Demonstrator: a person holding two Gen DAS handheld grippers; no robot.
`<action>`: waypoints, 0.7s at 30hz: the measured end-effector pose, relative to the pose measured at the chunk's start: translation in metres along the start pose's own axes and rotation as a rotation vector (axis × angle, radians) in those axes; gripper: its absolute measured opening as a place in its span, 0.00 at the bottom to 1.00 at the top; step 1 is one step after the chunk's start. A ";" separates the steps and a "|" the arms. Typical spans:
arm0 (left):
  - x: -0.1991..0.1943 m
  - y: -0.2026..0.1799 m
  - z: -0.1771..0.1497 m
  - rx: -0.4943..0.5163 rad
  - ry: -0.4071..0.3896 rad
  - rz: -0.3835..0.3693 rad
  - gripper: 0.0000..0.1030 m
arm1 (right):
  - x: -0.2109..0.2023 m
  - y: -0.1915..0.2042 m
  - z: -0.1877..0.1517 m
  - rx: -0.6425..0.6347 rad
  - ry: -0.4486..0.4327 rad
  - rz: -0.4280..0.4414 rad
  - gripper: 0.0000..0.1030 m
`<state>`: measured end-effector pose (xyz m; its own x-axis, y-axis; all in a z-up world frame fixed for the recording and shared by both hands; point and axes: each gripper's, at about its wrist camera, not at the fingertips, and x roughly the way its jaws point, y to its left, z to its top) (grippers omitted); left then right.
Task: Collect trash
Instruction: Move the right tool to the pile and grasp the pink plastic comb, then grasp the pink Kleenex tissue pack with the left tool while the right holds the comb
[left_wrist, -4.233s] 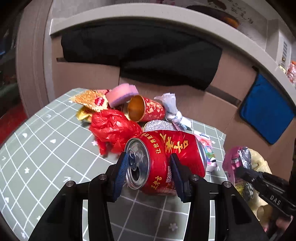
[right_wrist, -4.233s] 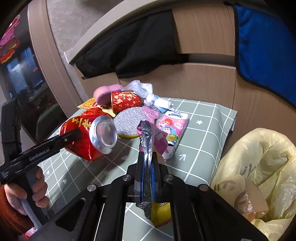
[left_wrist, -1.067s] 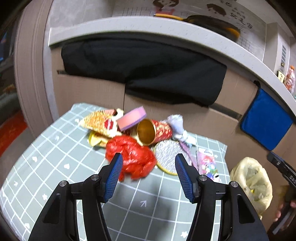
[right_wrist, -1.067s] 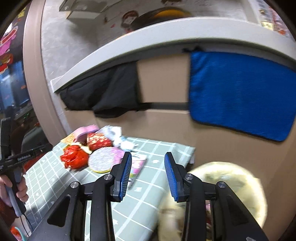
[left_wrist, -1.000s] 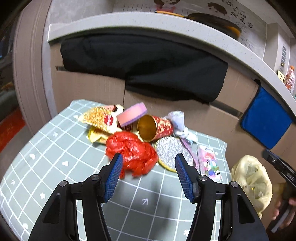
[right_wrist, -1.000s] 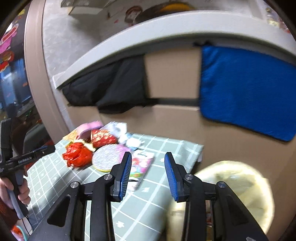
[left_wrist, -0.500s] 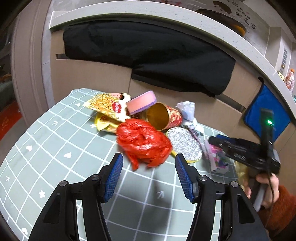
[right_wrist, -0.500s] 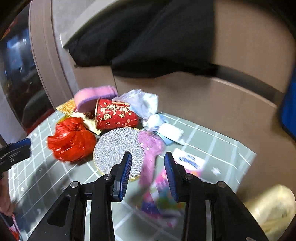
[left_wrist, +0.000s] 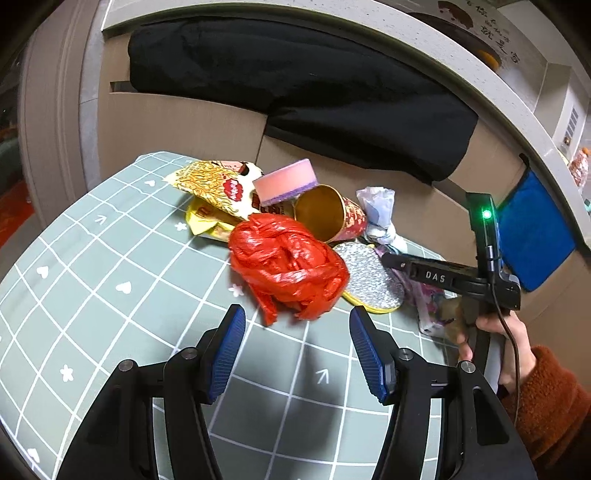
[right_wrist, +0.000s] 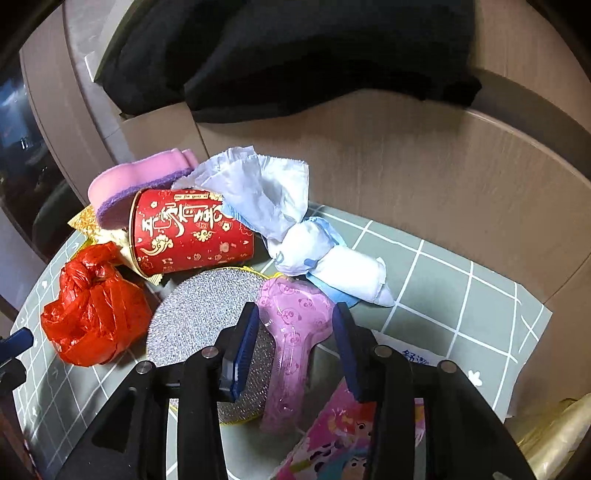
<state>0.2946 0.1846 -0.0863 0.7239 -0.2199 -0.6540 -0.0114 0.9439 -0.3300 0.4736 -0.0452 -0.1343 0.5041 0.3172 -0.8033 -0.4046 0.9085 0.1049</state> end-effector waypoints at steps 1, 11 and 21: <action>0.000 -0.001 0.000 0.000 -0.002 0.000 0.58 | 0.001 0.000 -0.001 -0.004 0.012 0.010 0.37; -0.006 -0.006 -0.001 -0.015 -0.012 -0.009 0.58 | -0.048 0.019 -0.034 -0.044 0.005 0.174 0.14; -0.004 -0.036 -0.004 0.013 0.000 -0.083 0.58 | -0.129 0.002 -0.050 -0.045 -0.158 0.084 0.14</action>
<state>0.2894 0.1506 -0.0751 0.7219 -0.2979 -0.6246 0.0577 0.9254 -0.3746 0.3695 -0.0980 -0.0603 0.5794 0.4333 -0.6903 -0.4820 0.8651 0.1385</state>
